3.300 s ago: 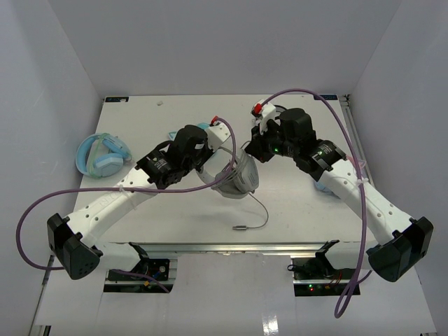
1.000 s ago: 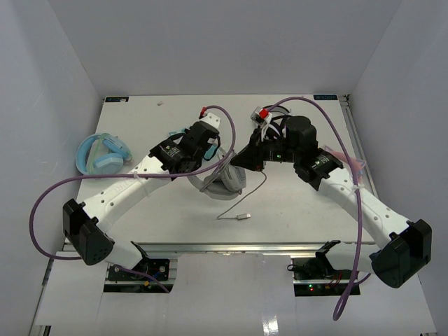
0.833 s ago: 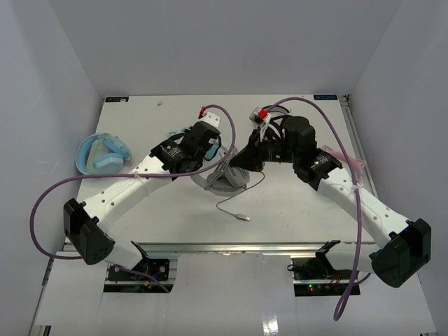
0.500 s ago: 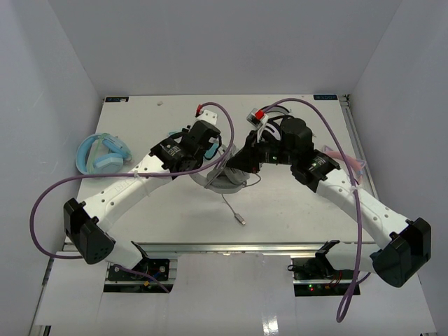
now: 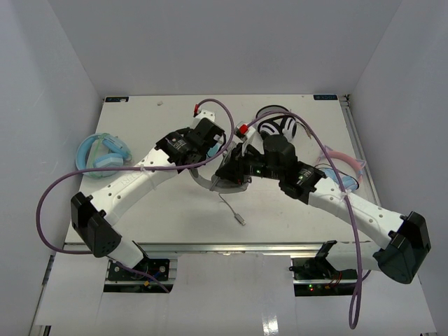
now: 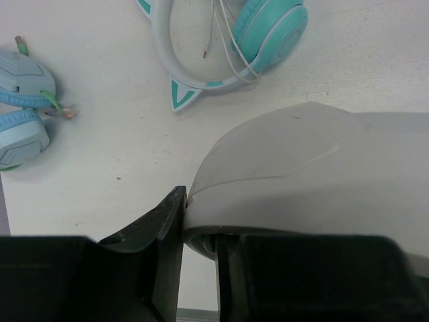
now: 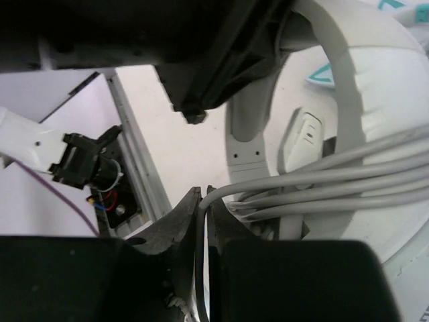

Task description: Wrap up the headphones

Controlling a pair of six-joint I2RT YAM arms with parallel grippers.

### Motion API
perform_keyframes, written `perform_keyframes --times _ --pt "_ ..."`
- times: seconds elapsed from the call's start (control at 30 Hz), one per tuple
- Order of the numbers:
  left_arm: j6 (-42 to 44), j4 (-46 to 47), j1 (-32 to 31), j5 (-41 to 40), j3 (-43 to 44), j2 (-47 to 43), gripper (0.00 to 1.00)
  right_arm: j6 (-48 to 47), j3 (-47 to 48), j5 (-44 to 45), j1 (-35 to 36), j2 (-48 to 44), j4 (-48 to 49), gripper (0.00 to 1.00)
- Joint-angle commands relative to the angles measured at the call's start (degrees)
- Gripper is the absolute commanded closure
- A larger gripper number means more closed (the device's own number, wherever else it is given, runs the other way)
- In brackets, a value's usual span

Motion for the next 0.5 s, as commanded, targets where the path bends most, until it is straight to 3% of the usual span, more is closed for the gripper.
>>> perform_keyframes --times 0.0,0.17,0.47 --pt "-6.9 2.6 0.4 2.9 4.5 -2.8 1.00 -0.1 -3.2 10.0 4.3 -1.1 3.8 0.92" --pt "-9.1 3.0 0.3 5.6 4.0 -5.3 1.00 -0.3 -6.5 15.6 7.0 -2.1 5.5 0.92" --pt "-10.7 4.1 0.3 9.8 3.7 -8.6 1.00 -1.0 -8.2 17.5 8.8 -2.1 7.7 0.85"
